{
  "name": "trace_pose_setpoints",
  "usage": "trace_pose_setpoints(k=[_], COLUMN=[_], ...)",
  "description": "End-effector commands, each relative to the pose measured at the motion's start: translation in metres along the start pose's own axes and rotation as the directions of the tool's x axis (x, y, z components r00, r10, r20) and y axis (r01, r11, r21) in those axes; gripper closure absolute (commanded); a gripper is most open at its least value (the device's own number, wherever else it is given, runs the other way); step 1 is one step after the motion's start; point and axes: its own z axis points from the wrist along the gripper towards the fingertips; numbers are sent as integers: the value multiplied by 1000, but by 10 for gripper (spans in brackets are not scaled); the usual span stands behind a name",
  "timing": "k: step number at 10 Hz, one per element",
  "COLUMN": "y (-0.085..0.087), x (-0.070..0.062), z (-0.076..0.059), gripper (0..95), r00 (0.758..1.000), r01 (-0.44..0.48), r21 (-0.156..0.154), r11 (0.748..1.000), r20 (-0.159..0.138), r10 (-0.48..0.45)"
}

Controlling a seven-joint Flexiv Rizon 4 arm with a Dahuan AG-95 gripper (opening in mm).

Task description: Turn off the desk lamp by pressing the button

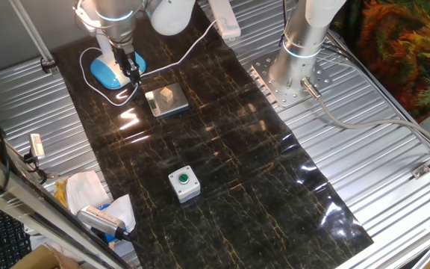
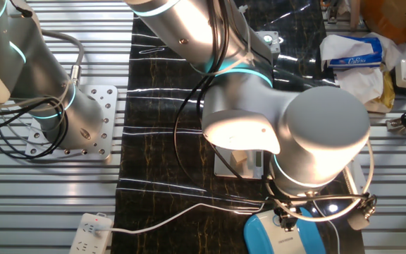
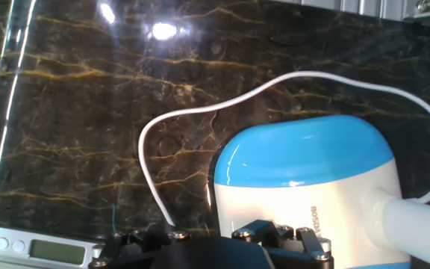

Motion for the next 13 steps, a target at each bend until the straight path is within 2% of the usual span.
trace_pose_setpoints(k=[1, 6, 8, 13], y=[1, 2, 8, 11], x=[0, 0, -3, 1], z=[-2, -1, 3, 5], gripper=[190, 190, 190, 190], r00=[1000, 1000, 1000, 1000], r01=[2, 0, -18, -21], r21=[-3, -8, -9, 8], r11=[1000, 1000, 1000, 1000], r20=[-2, 3, 3, 7], r10=[-2, 0, 18, 21])
